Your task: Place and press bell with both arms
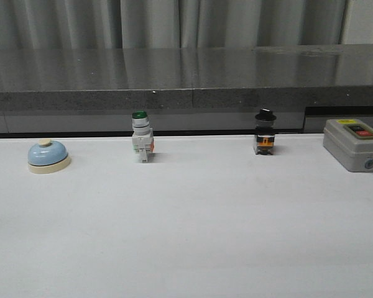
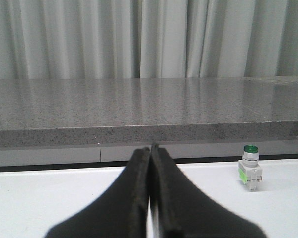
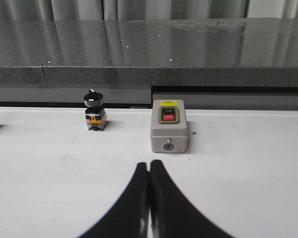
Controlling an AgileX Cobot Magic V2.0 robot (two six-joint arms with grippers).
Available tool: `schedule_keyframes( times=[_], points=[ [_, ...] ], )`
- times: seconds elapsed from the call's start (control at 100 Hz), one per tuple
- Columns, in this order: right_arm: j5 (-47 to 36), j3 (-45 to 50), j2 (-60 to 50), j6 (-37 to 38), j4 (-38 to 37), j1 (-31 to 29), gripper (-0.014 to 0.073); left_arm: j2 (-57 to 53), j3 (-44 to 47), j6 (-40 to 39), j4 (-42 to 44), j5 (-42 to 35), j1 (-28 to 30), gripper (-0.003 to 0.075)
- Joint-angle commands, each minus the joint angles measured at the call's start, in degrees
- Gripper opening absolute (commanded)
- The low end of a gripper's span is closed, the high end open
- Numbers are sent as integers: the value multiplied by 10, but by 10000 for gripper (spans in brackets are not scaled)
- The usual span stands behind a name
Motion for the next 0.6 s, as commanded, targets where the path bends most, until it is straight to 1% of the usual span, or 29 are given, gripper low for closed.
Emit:
schedule_keyframes(
  times=[0.0, 0.46, 0.59],
  points=[
    [-50, -8, -10, 0, -7, -5, -60, -15, 24, -5, 0, -45, 2, -20],
    [-50, -8, -10, 0, -7, -5, -60, -15, 24, -5, 0, -49, 2, -20],
    [-50, -8, -10, 0, -7, -5, -60, -12, 12, -5, -7, -32, 2, -20]
  ],
)
